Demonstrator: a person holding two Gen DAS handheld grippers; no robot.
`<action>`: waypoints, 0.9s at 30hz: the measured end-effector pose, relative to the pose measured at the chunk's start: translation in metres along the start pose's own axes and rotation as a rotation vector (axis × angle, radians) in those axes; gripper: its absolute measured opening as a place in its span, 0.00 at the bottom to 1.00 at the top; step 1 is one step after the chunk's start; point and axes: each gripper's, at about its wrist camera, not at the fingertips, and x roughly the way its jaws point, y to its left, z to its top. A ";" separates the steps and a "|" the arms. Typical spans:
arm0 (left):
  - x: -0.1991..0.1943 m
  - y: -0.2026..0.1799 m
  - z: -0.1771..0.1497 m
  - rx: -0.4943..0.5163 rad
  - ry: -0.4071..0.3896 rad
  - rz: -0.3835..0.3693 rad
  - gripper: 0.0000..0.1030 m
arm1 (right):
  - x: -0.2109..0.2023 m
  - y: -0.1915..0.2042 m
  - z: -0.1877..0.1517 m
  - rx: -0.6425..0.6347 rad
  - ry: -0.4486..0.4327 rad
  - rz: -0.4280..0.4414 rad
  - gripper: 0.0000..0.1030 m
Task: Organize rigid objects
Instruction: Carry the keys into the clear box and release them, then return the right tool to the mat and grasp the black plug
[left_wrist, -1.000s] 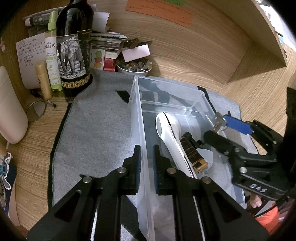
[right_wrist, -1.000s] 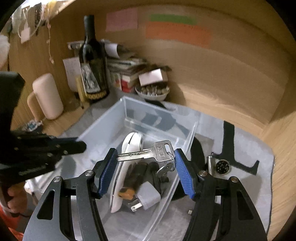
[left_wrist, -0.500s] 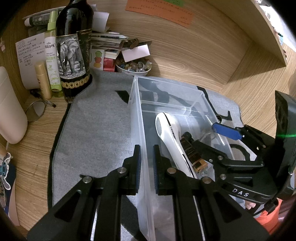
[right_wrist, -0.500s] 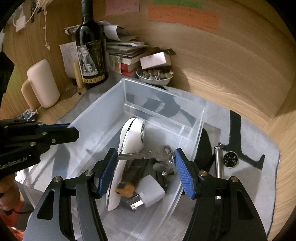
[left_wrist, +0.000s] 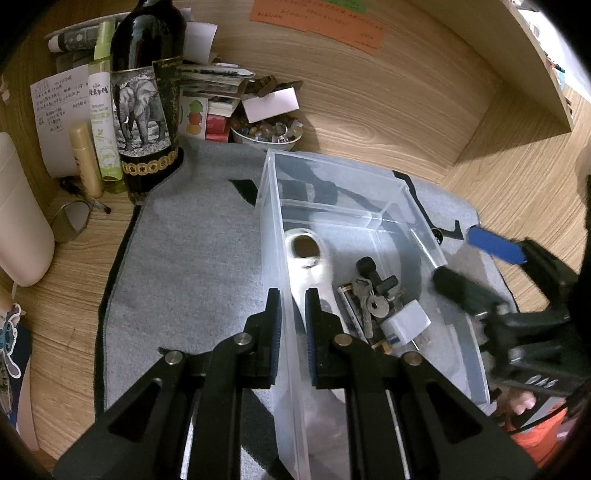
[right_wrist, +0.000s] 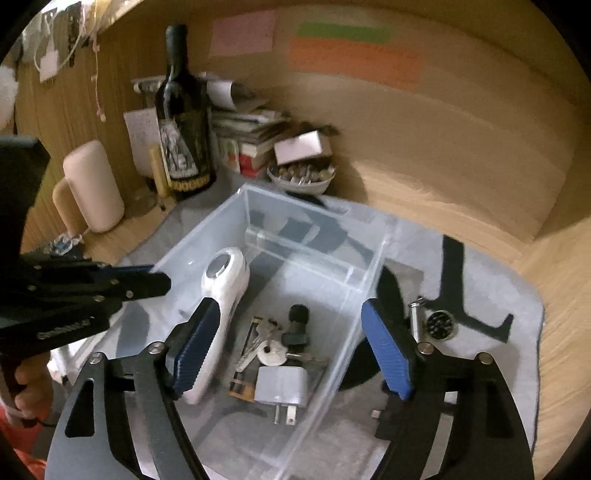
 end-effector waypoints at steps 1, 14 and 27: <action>0.001 0.000 0.000 0.000 0.003 -0.001 0.10 | -0.006 -0.002 0.000 0.000 -0.013 -0.010 0.76; 0.002 -0.002 -0.001 0.002 0.004 0.000 0.10 | -0.043 -0.060 -0.022 0.121 -0.055 -0.168 0.78; 0.002 -0.002 -0.001 0.003 0.004 0.001 0.10 | 0.010 -0.085 -0.074 0.208 0.151 -0.167 0.77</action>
